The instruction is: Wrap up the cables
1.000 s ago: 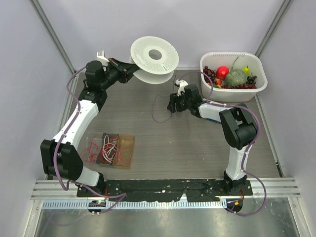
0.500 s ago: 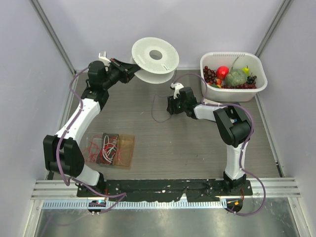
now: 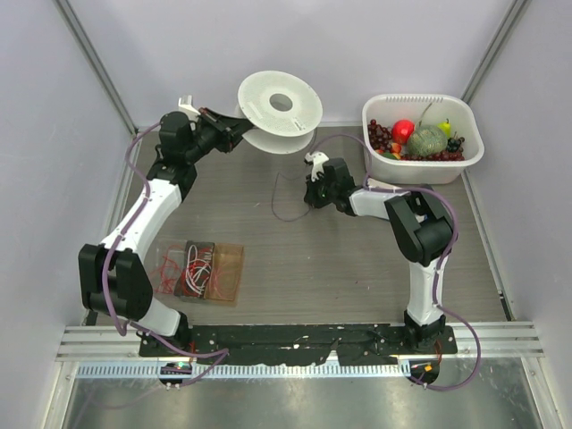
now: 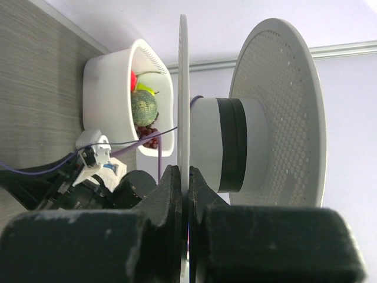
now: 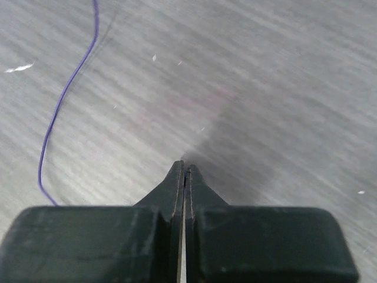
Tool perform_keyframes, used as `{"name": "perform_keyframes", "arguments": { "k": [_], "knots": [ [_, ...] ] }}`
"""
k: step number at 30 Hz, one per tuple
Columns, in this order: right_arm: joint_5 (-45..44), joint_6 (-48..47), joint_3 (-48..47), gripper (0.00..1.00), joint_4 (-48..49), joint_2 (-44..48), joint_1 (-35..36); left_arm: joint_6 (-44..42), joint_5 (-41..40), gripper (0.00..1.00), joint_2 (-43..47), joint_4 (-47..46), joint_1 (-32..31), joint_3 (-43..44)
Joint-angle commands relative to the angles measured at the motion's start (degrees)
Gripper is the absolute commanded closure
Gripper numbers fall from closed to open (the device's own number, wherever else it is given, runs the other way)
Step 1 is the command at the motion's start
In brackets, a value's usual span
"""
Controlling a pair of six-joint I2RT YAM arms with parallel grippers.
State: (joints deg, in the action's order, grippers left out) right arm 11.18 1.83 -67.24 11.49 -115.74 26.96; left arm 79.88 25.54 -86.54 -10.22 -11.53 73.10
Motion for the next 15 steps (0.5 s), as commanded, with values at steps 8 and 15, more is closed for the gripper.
{"name": "perform_keyframes", "arguments": {
  "k": [8,15],
  "knots": [
    [20.9,-10.2,9.3,0.99,-15.3,30.4,0.5,-11.6,-6.4,1.0,2.2,8.4,2.8,3.1],
    [28.5,-16.4,1.5,0.99,-29.8,48.4,5.8,-28.9,-14.1,1.0,0.3,23.6,1.3,9.4]
  ]
}}
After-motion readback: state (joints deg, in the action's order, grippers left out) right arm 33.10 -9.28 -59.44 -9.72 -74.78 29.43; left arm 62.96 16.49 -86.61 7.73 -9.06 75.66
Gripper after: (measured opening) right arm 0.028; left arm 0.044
